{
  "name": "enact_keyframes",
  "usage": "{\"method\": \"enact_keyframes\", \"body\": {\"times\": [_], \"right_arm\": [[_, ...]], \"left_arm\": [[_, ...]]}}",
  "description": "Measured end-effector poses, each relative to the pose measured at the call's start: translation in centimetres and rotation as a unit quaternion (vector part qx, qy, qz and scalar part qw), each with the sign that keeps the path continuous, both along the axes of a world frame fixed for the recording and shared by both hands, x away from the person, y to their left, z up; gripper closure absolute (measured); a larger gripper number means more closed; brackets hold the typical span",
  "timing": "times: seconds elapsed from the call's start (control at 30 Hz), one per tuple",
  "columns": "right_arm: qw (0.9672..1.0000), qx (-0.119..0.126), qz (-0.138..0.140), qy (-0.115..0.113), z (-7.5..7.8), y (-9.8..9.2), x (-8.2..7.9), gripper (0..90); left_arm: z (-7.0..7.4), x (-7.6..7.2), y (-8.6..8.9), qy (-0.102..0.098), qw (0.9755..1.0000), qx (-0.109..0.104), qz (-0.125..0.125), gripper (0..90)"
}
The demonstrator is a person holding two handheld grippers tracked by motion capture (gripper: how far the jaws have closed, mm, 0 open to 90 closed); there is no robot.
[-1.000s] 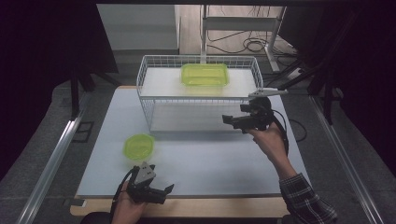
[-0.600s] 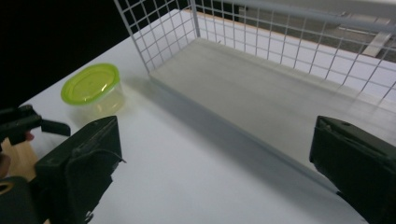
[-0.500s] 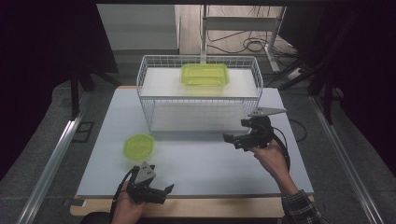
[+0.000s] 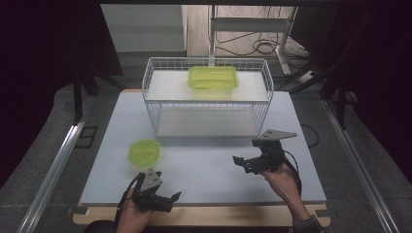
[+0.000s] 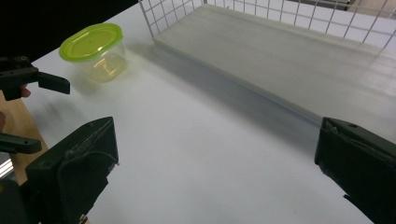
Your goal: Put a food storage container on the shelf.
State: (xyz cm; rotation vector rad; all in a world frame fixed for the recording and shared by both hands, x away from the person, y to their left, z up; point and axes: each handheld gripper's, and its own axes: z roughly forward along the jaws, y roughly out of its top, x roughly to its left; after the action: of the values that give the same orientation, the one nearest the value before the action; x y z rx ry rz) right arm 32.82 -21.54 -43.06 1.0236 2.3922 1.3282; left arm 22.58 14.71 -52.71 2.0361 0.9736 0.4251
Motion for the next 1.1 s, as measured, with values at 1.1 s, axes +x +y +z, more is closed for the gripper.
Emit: {"method": "enact_keyframes", "body": {"times": [1.1], "right_arm": [[0.9978,-0.062,-0.005,0.024,-7.2,-1.2,-3.6,0.1]], "left_arm": [[-0.2,-0.1,-0.6,0.011,0.9995,0.020,-0.020,3.1]]}}
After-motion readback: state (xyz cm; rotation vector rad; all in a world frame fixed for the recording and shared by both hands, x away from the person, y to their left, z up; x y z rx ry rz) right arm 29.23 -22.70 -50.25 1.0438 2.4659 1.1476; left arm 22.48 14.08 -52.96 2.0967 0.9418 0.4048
